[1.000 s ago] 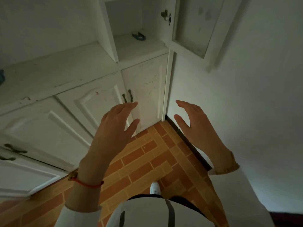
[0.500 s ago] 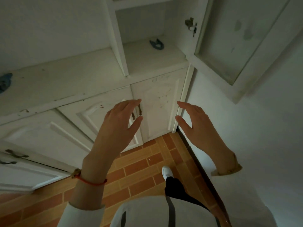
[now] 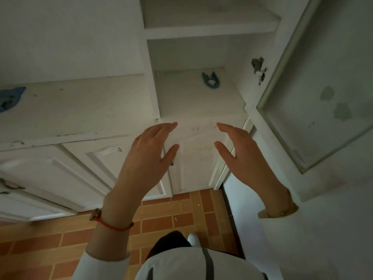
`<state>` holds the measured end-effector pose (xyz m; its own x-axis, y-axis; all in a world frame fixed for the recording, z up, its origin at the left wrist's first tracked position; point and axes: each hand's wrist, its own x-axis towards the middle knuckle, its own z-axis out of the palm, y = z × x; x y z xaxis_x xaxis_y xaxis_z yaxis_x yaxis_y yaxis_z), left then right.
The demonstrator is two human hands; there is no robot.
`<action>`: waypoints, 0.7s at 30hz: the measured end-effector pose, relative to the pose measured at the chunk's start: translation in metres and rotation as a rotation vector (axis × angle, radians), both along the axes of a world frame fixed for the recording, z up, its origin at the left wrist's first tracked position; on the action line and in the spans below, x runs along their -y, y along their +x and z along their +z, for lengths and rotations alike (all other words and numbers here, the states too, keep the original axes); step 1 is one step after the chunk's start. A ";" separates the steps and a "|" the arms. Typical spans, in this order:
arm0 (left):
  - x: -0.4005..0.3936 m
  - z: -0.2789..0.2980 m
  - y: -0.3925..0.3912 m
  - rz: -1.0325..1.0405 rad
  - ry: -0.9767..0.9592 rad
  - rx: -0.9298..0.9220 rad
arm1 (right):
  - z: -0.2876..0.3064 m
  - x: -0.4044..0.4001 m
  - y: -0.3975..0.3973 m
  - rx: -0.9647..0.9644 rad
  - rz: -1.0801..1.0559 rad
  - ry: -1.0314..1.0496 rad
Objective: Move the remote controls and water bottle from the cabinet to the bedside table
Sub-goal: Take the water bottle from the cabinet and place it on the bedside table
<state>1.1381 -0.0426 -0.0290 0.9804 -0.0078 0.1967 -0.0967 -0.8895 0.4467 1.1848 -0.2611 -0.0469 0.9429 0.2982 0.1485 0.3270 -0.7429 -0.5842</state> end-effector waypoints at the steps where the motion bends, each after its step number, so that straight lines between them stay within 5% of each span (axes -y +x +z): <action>1: 0.001 0.001 0.005 0.005 0.002 0.003 | 0.001 0.001 0.007 0.004 0.010 0.006; 21: -0.003 0.118 0.182 -0.099 -0.053 0.431 | 0.153 -0.002 0.165 0.466 -0.043 0.147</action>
